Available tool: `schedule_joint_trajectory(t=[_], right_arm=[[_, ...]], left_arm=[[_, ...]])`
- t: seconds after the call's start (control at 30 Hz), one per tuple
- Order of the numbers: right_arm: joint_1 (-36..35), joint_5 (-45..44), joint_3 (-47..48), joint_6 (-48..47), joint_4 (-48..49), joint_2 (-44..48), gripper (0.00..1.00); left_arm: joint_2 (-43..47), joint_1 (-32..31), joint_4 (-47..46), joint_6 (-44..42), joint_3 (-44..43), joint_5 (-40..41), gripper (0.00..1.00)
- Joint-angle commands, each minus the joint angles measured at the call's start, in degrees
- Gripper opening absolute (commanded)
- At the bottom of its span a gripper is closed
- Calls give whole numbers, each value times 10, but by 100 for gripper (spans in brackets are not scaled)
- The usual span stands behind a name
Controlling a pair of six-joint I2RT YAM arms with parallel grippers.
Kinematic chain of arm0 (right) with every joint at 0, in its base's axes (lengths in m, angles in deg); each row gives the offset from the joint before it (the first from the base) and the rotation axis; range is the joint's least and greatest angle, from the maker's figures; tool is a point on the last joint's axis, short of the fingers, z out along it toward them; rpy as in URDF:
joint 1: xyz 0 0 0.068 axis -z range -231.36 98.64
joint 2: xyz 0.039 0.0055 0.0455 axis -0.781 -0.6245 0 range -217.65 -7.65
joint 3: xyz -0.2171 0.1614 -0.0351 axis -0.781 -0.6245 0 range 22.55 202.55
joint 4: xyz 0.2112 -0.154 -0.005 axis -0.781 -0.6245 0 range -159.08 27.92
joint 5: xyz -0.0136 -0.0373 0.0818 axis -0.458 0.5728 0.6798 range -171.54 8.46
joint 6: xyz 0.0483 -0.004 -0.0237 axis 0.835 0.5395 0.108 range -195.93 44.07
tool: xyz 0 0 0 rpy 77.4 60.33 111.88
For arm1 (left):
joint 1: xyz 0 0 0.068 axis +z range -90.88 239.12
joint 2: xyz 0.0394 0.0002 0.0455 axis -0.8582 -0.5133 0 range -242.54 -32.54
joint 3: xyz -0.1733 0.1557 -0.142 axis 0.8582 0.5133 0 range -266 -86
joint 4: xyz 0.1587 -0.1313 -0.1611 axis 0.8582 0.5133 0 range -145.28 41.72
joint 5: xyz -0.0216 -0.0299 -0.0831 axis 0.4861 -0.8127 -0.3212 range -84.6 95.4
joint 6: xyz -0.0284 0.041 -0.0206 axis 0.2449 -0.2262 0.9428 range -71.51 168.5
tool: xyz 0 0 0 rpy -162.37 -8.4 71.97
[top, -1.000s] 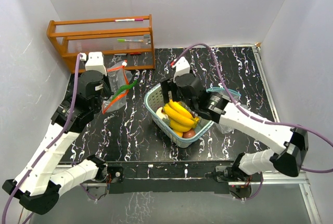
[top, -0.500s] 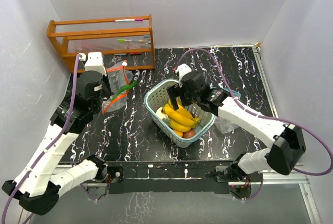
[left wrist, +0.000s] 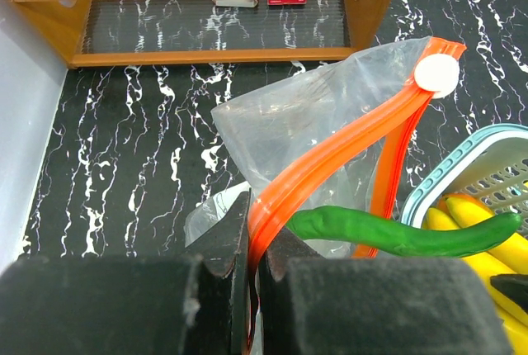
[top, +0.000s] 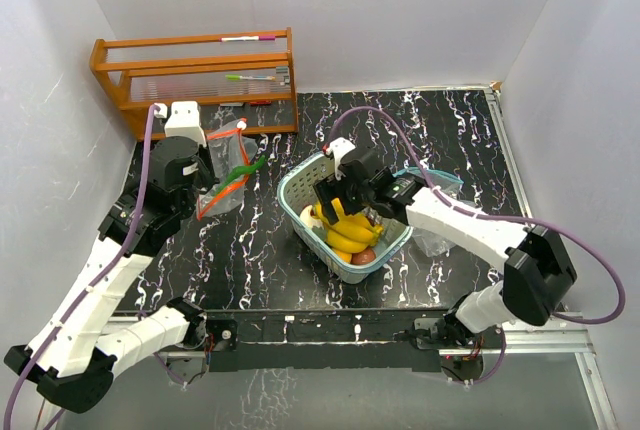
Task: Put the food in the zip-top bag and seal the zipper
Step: Pick up the fake fruit from the bin.
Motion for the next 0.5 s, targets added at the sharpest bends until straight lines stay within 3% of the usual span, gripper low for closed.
schedule_joint_trajectory(t=[0.0,0.3,0.4,0.47], right_arm=[[0,-38,-8,-10,17,-37,93],[-8,-90,-8,3,-4,-86,86],[-11,-96,-6,9,-8,-81,70],[-12,-100,1,14,-12,-68,49]], left_arm=[[9,0,-9,-4,2,1,0],[15,0,-8,-6,5,5,0],[16,0,-10,-5,8,4,0],[16,0,-11,-6,9,4,0]])
